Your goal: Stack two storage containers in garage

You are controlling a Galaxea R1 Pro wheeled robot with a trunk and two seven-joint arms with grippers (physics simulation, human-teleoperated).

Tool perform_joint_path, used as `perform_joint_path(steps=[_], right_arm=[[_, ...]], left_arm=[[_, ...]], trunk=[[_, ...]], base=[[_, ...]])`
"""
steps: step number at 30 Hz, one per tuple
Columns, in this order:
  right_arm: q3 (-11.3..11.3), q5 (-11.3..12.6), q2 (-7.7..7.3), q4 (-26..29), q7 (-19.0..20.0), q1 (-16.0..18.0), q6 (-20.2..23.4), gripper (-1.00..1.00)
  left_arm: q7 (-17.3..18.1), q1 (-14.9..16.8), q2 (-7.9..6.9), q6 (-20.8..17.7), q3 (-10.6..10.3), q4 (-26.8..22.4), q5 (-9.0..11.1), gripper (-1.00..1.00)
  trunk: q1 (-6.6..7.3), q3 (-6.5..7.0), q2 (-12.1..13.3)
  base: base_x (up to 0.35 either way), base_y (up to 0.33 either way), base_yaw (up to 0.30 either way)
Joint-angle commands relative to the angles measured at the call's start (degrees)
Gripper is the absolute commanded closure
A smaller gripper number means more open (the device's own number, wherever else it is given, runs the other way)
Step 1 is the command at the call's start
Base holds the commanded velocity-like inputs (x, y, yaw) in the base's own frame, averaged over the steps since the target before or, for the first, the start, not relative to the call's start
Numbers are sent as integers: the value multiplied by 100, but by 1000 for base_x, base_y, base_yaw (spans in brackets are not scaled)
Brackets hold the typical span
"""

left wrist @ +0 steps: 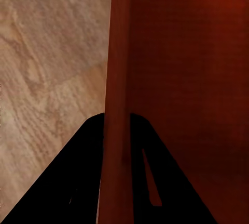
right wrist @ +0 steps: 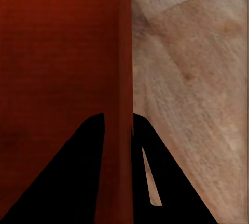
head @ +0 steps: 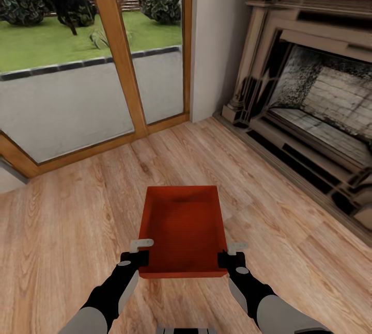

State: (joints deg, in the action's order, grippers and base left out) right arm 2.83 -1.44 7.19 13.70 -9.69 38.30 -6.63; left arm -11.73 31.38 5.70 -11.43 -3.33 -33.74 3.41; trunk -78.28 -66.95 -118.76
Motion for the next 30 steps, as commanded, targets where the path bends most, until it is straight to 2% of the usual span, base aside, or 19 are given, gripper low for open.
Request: perform_joint_path(steps=[1,30], right_arm=[[42,13,5,-7,11,2,-5,100],[51,13,2,-7,11,2,4,100]], left_arm=[[-49,0,1,-24,-45,-10,55,100],[-49,0,1,-17,-45,-19,55,100]], trunk=[[23,15,40],[660,535,1203]], base=[[0,0,0],[0,0,0]])
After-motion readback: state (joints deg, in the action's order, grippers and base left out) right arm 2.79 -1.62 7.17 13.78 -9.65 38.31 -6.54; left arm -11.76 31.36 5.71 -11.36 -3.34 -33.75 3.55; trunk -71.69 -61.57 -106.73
